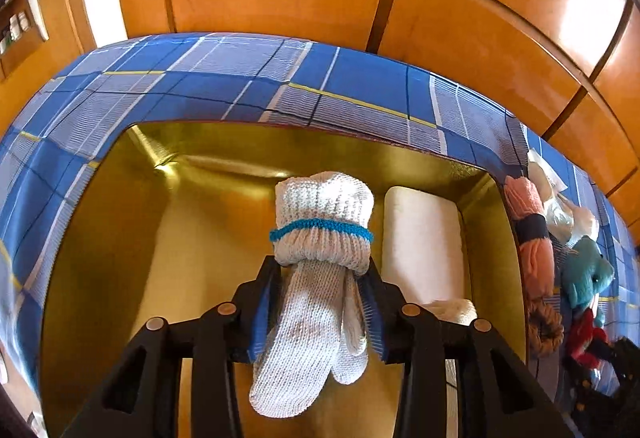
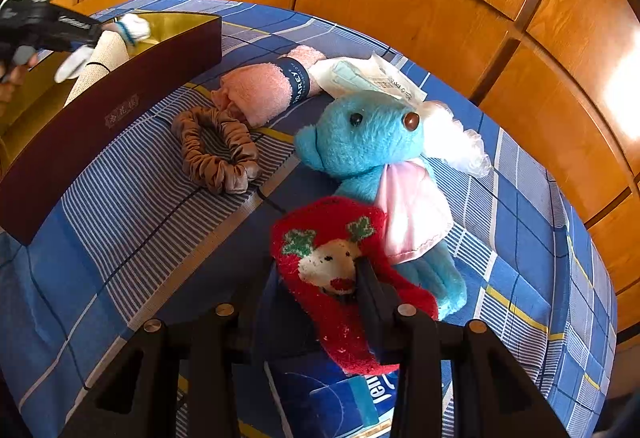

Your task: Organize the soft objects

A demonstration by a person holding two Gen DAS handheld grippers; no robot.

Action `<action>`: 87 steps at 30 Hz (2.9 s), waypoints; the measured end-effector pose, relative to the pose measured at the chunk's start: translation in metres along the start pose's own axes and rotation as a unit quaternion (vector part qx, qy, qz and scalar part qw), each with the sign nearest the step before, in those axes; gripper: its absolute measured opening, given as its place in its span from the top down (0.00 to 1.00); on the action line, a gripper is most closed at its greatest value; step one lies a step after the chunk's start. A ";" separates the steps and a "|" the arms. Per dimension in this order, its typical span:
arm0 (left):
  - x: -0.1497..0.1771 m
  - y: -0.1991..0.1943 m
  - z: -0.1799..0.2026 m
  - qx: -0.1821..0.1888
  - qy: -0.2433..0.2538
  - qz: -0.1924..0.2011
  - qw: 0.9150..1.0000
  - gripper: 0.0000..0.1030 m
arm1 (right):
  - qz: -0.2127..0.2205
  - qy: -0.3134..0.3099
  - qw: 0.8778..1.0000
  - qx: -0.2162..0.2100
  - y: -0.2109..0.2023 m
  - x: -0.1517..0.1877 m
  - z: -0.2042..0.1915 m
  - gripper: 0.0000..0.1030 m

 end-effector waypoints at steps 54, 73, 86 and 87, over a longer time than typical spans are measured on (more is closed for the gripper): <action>0.099 -0.145 -0.034 -0.065 -0.019 0.121 0.990 0.31 | -0.001 0.011 1.000 0.008 -0.002 0.002 0.002 0.69; 0.111 -0.148 -0.054 -0.066 -0.032 0.125 0.989 0.31 | 0.017 0.057 0.997 -0.055 -0.025 -0.016 -0.033 0.88; 0.117 -0.141 -0.069 -0.070 -0.045 0.115 0.990 0.31 | 0.057 0.070 0.985 -0.148 -0.054 -0.047 -0.087 0.88; 0.117 -0.140 -0.070 -0.070 -0.046 0.116 0.990 0.31 | 0.059 0.067 0.983 -0.162 -0.057 -0.052 -0.096 0.88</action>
Point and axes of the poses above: each gripper's, at about its wrist camera, not at the fingertips, and y roughly the way its jaws point, z to its right, x to its underside, the point moved 8 cm from there along y, roughly the way its jaws point, and after that the axes turned 7 degrees about -x, right-handed, at the moved point
